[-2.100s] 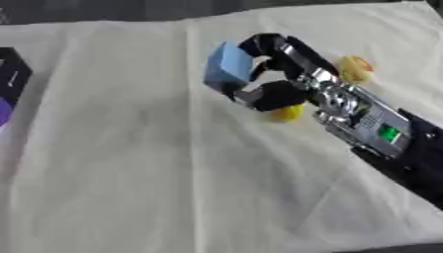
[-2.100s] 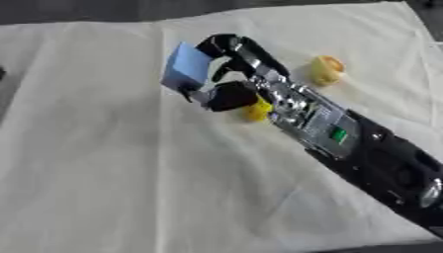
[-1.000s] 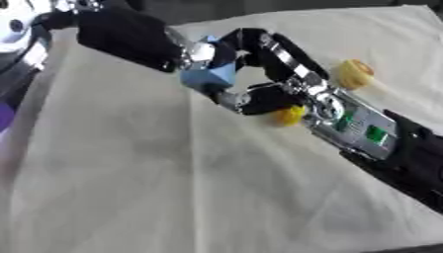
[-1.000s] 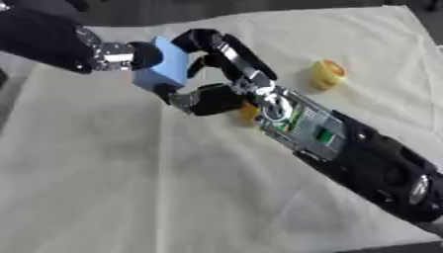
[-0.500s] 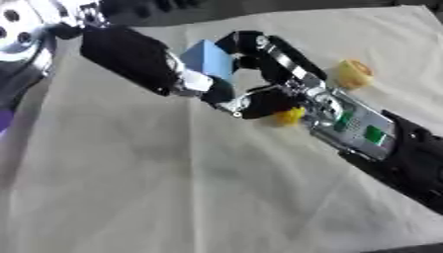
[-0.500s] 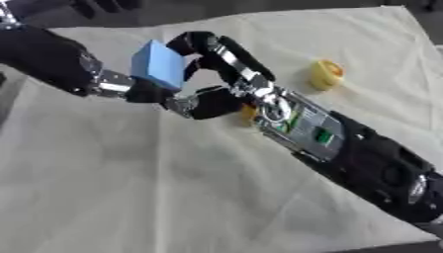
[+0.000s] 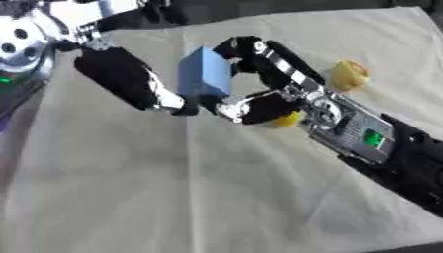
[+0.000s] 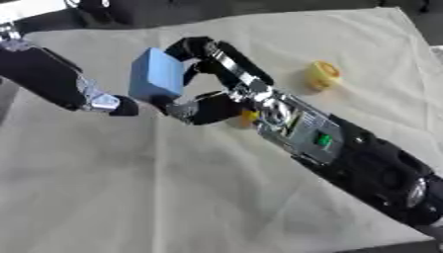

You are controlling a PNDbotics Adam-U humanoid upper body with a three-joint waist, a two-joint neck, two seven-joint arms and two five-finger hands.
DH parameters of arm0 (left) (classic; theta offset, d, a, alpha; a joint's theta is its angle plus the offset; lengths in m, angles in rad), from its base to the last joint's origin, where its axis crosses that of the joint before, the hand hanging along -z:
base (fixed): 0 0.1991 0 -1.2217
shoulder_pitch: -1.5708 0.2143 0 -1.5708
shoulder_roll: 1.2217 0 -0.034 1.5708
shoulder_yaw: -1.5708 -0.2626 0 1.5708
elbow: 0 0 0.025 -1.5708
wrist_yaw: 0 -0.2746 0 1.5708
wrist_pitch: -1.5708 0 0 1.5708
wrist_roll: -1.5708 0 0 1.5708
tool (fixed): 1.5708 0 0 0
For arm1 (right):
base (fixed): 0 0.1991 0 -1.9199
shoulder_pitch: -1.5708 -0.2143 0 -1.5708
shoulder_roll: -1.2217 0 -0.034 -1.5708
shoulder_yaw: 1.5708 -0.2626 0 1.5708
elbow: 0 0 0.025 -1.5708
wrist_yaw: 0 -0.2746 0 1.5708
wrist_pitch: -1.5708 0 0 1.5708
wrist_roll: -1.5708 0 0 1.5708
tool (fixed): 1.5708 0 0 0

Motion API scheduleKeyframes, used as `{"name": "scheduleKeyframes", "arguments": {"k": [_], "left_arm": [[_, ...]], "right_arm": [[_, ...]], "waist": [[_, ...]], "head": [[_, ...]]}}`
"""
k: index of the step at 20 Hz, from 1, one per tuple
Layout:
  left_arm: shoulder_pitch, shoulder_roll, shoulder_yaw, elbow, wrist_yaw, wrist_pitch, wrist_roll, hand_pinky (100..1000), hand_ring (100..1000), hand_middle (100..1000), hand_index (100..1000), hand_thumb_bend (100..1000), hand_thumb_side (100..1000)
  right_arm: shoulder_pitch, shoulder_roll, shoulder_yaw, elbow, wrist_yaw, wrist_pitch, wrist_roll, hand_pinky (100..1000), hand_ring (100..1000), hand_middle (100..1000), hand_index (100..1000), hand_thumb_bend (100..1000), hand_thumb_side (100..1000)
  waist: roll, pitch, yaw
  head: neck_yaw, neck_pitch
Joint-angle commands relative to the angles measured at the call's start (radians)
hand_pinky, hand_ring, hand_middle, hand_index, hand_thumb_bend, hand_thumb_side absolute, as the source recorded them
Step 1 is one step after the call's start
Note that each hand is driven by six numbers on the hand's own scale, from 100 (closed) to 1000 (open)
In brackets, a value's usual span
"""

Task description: Pick up the objects with one hand, pass them to the other hand, and then place them into the box on the other side of the table.

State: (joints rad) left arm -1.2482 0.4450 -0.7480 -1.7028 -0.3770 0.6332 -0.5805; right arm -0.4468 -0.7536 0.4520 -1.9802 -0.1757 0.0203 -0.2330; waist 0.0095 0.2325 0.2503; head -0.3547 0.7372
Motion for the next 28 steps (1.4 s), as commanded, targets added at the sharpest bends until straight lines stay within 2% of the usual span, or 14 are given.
{"name": "scheduleKeyframes", "arguments": {"k": [1, 11, 12, 13, 24, 28], "left_arm": [[-0.013, -0.008, 0.002, 0.017, -0.016, 0.043, -0.042, 853, 877, 814, 854, 688, 325], [-0.012, -0.025, -0.013, 0.054, 0.011, 0.03, 0.007, 851, 876, 812, 845, 671, 338], [-0.011, -0.031, -0.014, 0.051, 0.016, 0.026, 0.008, 850, 880, 808, 843, 665, 390], [-0.01, -0.038, -0.014, 0.05, 0.027, 0.022, 0.009, 850, 880, 807, 842, 664, 392], [-0.01, -0.078, -0.041, 0.093, 0.087, -0.002, 0.068, 841, 870, 791, 828, 643, 360], [-0.009, -0.089, -0.043, 0.109, 0.106, -0.011, 0.091, 837, 863, 780, 819, 585, 329]], "right_arm": [[-0.005, -0.027, -0.007, -0.02, 0.022, -0.024, 0.012, 579, 747, 501, 607, 100, 100], [-0.012, -0.021, -0.001, -0.02, 0.02, -0.031, 0.031, 579, 750, 502, 609, 100, 100], [-0.013, -0.019, 0.003, -0.02, 0.018, -0.028, 0.035, 579, 757, 506, 614, 100, 100], [-0.015, -0.017, 0.008, -0.02, 0.013, -0.023, 0.042, 579, 757, 506, 614, 100, 100], [-0.019, -0.012, 0.014, -0.02, -0.001, -0.037, 0.068, 578, 757, 506, 614, 100, 100], [-0.019, -0.011, 0.015, -0.02, -0.001, -0.041, 0.07, 577, 757, 506, 613, 100, 100]], "waist": [[-0.006, -0.011, -0.002], [-0.005, -0.008, -0.001], [-0.006, -0.007, 0.0], [-0.006, -0.005, 0.001], [-0.005, 0.004, -0.006], [-0.005, 0.007, -0.011]], "head": [[-0.002, 0.003], [-0.003, 0.007], [-0.005, 0.007], [-0.007, 0.008], [-0.01, 0.008], [-0.009, 0.007]]}}
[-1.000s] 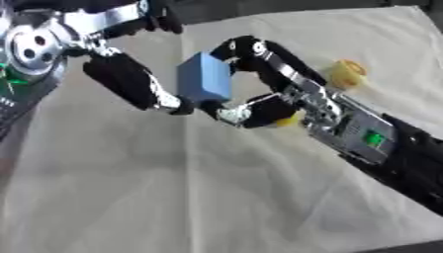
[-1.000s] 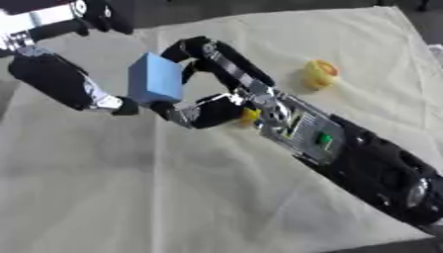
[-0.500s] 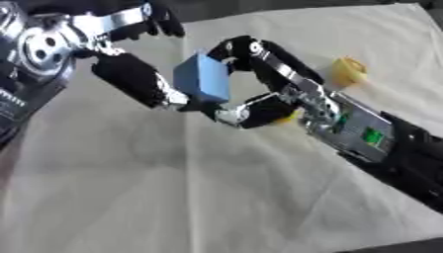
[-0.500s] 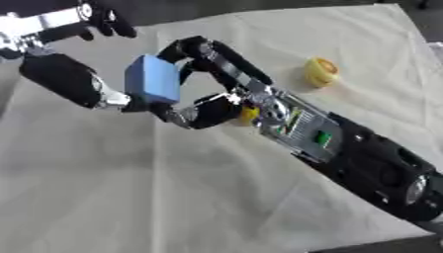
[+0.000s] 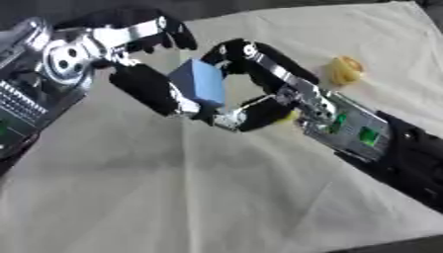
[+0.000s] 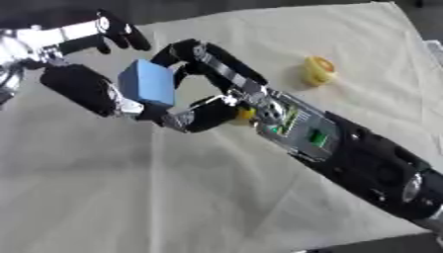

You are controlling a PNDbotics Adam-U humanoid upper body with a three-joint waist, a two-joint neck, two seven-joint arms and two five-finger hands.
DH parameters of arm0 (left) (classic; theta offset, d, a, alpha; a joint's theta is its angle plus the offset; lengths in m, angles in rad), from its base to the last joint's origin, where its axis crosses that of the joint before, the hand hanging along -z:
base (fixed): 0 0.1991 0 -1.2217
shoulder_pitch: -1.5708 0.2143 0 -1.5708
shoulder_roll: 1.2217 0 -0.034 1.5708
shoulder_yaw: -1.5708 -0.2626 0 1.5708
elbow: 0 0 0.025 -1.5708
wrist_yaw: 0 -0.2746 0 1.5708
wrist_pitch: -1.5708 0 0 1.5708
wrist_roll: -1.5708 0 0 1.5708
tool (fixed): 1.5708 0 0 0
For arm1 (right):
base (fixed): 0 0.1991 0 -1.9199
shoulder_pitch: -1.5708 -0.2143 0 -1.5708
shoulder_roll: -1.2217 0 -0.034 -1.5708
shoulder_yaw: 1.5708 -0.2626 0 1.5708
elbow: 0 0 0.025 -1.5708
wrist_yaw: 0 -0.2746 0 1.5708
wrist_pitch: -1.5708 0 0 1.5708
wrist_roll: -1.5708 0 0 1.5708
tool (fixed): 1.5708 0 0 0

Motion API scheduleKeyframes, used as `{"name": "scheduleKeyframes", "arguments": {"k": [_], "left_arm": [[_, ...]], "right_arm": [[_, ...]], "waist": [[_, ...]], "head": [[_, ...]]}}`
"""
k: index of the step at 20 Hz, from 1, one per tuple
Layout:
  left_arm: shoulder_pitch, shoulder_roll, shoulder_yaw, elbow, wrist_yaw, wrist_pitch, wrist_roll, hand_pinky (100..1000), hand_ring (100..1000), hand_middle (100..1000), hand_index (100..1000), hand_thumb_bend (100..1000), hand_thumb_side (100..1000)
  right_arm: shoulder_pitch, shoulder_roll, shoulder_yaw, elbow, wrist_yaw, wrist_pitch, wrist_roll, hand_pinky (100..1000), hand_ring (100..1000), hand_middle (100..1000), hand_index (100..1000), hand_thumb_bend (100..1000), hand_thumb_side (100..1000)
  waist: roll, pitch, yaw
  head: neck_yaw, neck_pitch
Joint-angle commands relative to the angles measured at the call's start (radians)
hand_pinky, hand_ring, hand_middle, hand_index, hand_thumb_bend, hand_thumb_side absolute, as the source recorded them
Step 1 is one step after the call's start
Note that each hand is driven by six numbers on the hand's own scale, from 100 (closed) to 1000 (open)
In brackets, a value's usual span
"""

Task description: Pick up the objects with one hand, pass them to the other hand, and then place them into the box on the other side of the table.

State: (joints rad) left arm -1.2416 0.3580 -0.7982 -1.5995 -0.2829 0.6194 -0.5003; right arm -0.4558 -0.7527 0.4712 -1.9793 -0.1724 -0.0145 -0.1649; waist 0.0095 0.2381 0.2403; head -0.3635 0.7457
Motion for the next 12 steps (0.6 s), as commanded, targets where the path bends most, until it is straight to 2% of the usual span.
{"name": "scheduleKeyframes", "arguments": {"k": [1, 6, 8, 11, 12], "left_arm": [[-0.014, -0.004, 0.006, 0.01, 0.016, 0.002, 0.017, 836, 860, 776, 815, 566, 317], [-0.009, -0.013, -0.003, 0.037, 0.02, 0.005, 0.036, 823, 838, 754, 792, 469, 209], [-0.007, -0.017, -0.004, 0.046, 0.017, 0.006, 0.044, 807, 810, 722, 762, 367, 100], [-0.004, -0.021, -0.007, 0.052, 0.017, 0.01, 0.054, 783, 776, 672, 719, 270, 100], [-0.004, -0.022, -0.007, 0.052, 0.019, 0.011, 0.057, 775, 763, 644, 695, 207, 100]], "right_arm": [[-0.01, -0.012, -0.004, -0.021, -0.004, -0.007, 0.001, 575, 755, 505, 612, 100, 100], [-0.008, -0.01, -0.002, -0.021, -0.006, -0.006, -0.008, 567, 751, 501, 607, 100, 100], [-0.007, -0.008, -0.001, -0.021, -0.007, -0.006, -0.011, 563, 748, 499, 606, 100, 100], [-0.007, -0.007, 0.0, -0.021, -0.008, -0.006, -0.013, 562, 748, 499, 606, 100, 100], [-0.007, -0.007, 0.0, -0.021, -0.008, -0.005, -0.014, 561, 748, 499, 605, 100, 100]], "waist": [[-0.005, 0.002, -0.002], [-0.006, 0.003, -0.009], [-0.006, 0.003, -0.01], [-0.006, 0.004, -0.011], [-0.006, 0.004, -0.011]], "head": [[0.0, -0.002], [0.004, -0.003], [0.005, -0.003], [0.006, -0.003], [0.006, -0.004]]}}
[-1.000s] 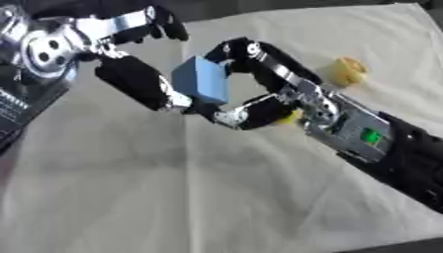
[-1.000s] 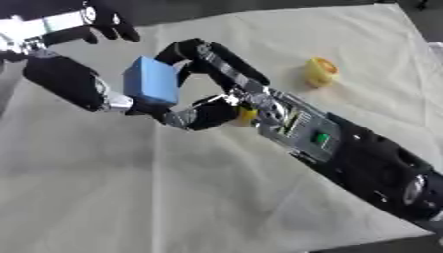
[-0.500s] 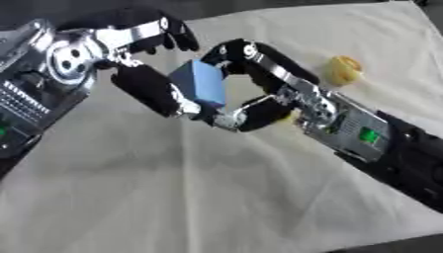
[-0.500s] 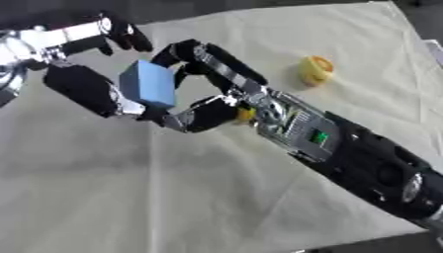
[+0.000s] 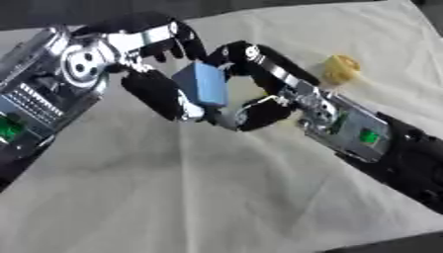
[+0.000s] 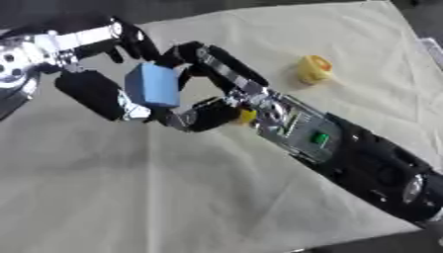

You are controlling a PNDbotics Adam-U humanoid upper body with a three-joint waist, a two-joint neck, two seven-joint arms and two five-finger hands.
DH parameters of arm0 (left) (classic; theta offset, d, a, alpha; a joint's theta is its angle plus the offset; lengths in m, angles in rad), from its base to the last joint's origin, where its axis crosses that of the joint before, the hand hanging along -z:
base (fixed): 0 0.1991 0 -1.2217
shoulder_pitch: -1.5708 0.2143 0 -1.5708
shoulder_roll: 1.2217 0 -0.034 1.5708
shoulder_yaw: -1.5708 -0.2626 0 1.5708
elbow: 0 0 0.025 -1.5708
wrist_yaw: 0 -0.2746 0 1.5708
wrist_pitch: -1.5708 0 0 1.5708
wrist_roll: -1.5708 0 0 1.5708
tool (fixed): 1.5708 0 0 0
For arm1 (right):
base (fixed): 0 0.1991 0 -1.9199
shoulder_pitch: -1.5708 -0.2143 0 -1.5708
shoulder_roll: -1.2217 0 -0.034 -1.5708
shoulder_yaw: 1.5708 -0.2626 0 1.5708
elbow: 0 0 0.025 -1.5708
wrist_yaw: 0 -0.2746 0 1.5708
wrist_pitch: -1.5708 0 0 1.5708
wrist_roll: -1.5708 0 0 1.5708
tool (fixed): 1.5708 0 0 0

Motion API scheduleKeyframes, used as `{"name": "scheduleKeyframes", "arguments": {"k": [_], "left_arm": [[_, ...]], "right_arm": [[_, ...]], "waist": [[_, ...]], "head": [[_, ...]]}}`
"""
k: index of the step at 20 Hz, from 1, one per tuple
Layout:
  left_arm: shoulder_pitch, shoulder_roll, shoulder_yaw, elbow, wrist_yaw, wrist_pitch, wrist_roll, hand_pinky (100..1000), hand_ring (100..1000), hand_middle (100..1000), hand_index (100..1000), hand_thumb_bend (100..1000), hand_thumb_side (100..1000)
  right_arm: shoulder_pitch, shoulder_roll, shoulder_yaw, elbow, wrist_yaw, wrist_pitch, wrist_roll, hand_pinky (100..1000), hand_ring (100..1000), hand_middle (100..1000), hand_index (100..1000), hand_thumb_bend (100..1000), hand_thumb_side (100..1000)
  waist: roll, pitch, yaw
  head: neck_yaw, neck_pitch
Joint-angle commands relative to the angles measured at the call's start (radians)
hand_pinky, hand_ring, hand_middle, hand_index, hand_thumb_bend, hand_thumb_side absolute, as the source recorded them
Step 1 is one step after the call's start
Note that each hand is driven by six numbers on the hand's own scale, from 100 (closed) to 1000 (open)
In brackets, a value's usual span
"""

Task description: Pick up the objects with one hand, pass them to the other hand, and then place them into the box on the other side of the table.

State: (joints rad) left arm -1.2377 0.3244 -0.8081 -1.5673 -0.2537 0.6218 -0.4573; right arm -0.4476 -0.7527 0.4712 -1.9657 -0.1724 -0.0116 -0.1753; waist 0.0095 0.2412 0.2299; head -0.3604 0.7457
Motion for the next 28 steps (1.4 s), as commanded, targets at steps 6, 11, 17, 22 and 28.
{"name": "scheduleKeyframes", "arguments": {"k": [6, 11, 17, 22, 28], "left_arm": [[-0.011, 0.015, 0.003, -0.003, 0.012, 0.02, 0.042, 760, 726, 553, 610, 100, 100], [-0.012, 0.019, 0.002, -0.021, 0.023, 0.038, 0.055, 743, 691, 513, 570, 100, 100], [-0.015, 0.027, 0.004, -0.037, 0.032, 0.064, 0.048, 733, 664, 494, 551, 232, 100], [-0.014, 0.044, 0.005, -0.042, 0.025, 0.072, 0.032, 734, 658, 494, 551, 282, 100], [-0.014, 0.066, 0.01, -0.041, 0.01, 0.065, 0.006, 739, 664, 518, 579, 334, 100]], "right_arm": [[-0.014, -0.007, 0.0, -0.034, -0.006, -0.001, 0.001, 558, 747, 502, 607, 108, 100], [-0.012, -0.008, -0.001, -0.034, 0.0, 0.005, 0.006, 562, 751, 512, 614, 150, 100], [-0.008, -0.011, -0.004, -0.034, 0.036, 0.016, 0.038, 590, 771, 547, 665, 440, 100], [-0.005, -0.02, -0.024, -0.034, 0.1, 0.022, 0.067, 640, 809, 615, 749, 566, 100], [0.009, -0.026, -0.032, -0.034, 0.198, -0.012, 0.087, 678, 857, 689, 845, 683, 100]], "waist": [[-0.005, -0.001, 0.001], [-0.005, -0.004, -0.001], [-0.003, -0.009, 0.0], [-0.002, -0.017, -0.002], [0.001, -0.025, -0.005]], "head": [[-0.002, -0.006], [0.0, -0.005], [0.002, -0.001], [0.003, 0.005], [0.005, 0.012]]}}
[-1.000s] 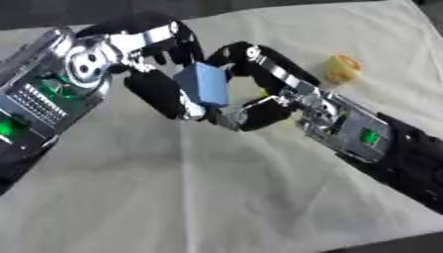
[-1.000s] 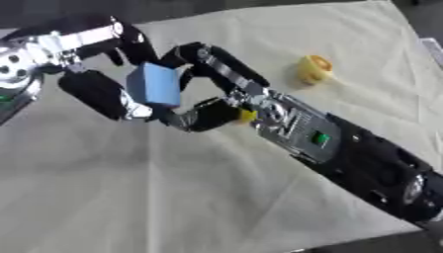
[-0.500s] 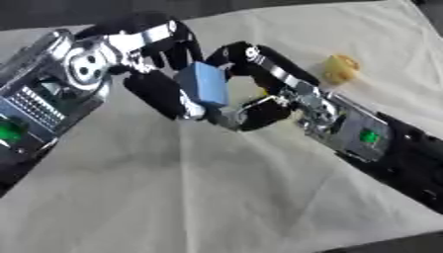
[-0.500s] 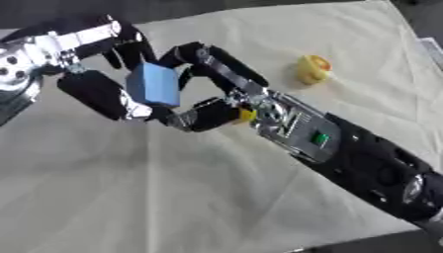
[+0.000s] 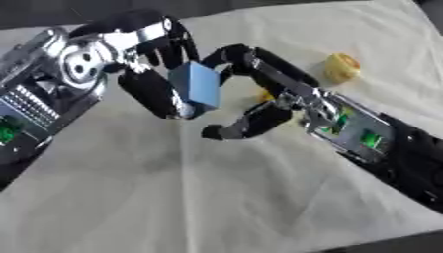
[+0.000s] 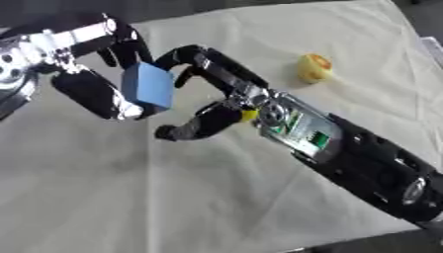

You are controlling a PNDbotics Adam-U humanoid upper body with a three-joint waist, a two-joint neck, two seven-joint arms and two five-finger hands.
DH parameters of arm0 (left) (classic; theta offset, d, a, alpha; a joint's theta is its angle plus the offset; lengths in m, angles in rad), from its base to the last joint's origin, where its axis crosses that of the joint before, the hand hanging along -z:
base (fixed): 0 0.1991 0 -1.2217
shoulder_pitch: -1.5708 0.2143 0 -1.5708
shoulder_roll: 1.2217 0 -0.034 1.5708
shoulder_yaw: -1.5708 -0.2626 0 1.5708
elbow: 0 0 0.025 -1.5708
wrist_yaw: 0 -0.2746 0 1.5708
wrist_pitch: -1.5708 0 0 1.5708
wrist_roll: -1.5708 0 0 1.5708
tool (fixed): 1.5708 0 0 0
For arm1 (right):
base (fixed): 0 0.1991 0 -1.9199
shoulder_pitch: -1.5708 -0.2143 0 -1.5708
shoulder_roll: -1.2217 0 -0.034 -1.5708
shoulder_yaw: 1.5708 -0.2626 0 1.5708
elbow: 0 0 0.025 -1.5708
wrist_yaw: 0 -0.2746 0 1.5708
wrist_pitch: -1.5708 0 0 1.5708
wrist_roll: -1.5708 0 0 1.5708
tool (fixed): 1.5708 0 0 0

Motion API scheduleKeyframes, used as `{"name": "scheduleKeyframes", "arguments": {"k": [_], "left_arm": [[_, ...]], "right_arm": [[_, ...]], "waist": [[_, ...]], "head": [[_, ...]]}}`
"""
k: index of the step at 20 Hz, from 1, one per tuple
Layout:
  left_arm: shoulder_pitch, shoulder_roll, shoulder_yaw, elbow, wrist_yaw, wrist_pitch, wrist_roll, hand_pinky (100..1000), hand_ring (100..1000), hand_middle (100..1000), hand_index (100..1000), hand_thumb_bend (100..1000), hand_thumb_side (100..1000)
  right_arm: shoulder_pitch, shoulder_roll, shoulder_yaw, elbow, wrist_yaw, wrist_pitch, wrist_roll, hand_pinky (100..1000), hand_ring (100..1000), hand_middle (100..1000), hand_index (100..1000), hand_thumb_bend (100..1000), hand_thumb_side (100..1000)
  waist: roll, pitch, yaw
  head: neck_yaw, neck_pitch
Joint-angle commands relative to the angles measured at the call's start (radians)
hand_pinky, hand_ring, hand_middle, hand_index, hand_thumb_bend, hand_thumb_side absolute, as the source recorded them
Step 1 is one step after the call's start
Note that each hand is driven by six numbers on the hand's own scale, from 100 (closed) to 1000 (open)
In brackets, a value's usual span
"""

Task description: Pick up the objects with one hand, pass them to the other hand, and then place them into the box on the other side of the table.

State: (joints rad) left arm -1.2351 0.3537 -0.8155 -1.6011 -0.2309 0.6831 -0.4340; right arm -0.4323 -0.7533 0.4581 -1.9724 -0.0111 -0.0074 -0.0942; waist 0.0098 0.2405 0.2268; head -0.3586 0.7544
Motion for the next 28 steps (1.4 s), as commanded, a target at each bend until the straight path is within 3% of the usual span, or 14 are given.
{"name": "scheduleKeyframes", "arguments": {"k": [1, 5, 16, 17, 19, 23, 28], "left_arm": [[-0.016, 0.04, 0.018, -0.008, -0.017, 0.001, -0.022, 738, 667, 531, 596, 345, 100], [-0.012, 0.05, 0.023, -0.009, -0.023, -0.01, -0.042, 739, 661, 530, 603, 341, 100], [0.004, 0.114, 0.026, -0.034, -0.008, -0.021, -0.089, 745, 649, 516, 595, 354, 100], [0.006, 0.124, 0.028, -0.039, -0.007, -0.021, -0.093, 746, 649, 515, 594, 305, 100], [0.01, 0.144, 0.035, -0.048, -0.006, -0.021, -0.098, 746, 649, 515, 594, 360, 100], [0.034, 0.215, 0.077, -0.055, -0.021, -0.019, -0.081, 751, 651, 515, 593, 378, 100], [0.097, 0.324, 0.16, -0.019, -0.068, -0.027, -0.022, 756, 652, 513, 591, 407, 100]], "right_arm": [[-0.002, -0.025, -0.018, -0.028, 0.051, -0.018, 0.006, 681, 863, 698, 856, 701, 107], [0.008, -0.023, -0.016, -0.028, 0.079, -0.01, -0.004, 681, 872, 710, 876, 727, 131], [0.034, -0.027, -0.02, -0.028, 0.071, 0.08, -0.064, 675, 879, 717, 881, 709, 113], [0.036, -0.028, -0.02, -0.028, 0.072, 0.086, -0.069, 676, 880, 717, 881, 706, 111], [0.041, -0.03, -0.02, -0.028, 0.073, 0.092, -0.075, 677, 880, 718, 881, 702, 107], [0.056, -0.036, -0.022, -0.028, 0.078, 0.097, -0.082, 676, 881, 718, 880, 691, 100], [0.072, -0.041, -0.027, -0.028, 0.073, 0.101, -0.097, 673, 879, 717, 869, 664, 100]], "waist": [[0.001, -0.025, -0.003], [0.002, -0.025, -0.004], [0.003, -0.026, -0.006], [0.003, -0.027, -0.006], [0.002, -0.027, -0.007], [0.001, -0.028, -0.008], [-0.002, -0.026, -0.012]], "head": [[0.003, 0.004], [0.004, 0.005], [0.007, 0.011], [0.008, 0.011], [0.011, 0.01], [0.025, 0.01], [0.073, 0.004]]}}
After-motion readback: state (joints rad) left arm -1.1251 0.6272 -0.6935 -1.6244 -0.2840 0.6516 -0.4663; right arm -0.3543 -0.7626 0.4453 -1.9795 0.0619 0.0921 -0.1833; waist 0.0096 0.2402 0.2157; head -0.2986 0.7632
